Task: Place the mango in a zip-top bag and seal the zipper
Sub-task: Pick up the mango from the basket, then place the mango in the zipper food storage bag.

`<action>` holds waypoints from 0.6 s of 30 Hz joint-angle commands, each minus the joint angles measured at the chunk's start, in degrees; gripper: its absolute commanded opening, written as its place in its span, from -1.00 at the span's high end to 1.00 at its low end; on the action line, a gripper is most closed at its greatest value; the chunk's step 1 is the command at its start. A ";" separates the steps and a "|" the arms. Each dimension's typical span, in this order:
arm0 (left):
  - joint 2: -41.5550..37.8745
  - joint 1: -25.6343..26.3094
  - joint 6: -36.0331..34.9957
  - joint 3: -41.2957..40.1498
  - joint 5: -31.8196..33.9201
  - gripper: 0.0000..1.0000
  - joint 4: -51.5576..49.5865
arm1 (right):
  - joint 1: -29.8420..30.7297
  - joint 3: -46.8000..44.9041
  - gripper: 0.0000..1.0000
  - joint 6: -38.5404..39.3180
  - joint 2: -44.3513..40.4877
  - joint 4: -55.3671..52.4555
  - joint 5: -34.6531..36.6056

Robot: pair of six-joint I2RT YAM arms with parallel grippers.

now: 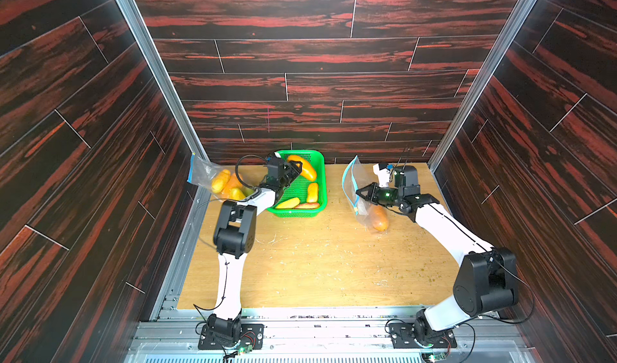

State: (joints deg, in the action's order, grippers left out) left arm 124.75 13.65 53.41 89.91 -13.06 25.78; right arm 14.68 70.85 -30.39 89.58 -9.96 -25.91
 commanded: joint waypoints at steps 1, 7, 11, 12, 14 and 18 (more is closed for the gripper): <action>-12.71 1.21 -10.97 -8.15 -2.38 0.48 11.61 | 0.77 2.83 1.00 -0.73 0.33 -0.41 -0.72; -27.62 8.78 -30.30 -16.81 -2.84 0.61 8.00 | 1.54 5.32 1.00 -0.89 0.18 -1.54 -0.46; -30.61 13.27 -33.86 -16.86 -5.74 0.61 8.99 | 1.79 6.93 1.00 -0.04 -0.40 -3.75 1.54; -30.62 14.02 -34.03 -16.43 -6.53 0.61 9.24 | 1.84 7.25 1.00 0.20 -0.71 -4.28 2.48; -30.19 15.73 -34.73 -15.33 -8.39 0.61 10.08 | 1.86 8.02 1.00 1.10 -1.36 -5.66 3.73; -29.32 18.30 -36.94 -14.84 -10.33 0.61 11.22 | 1.89 8.60 1.00 1.47 -2.37 -6.45 4.25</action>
State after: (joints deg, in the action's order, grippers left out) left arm 94.98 31.24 20.62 73.82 -20.84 35.22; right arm 16.25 77.84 -30.11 89.17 -14.24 -22.87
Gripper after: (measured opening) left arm 0.537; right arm 0.000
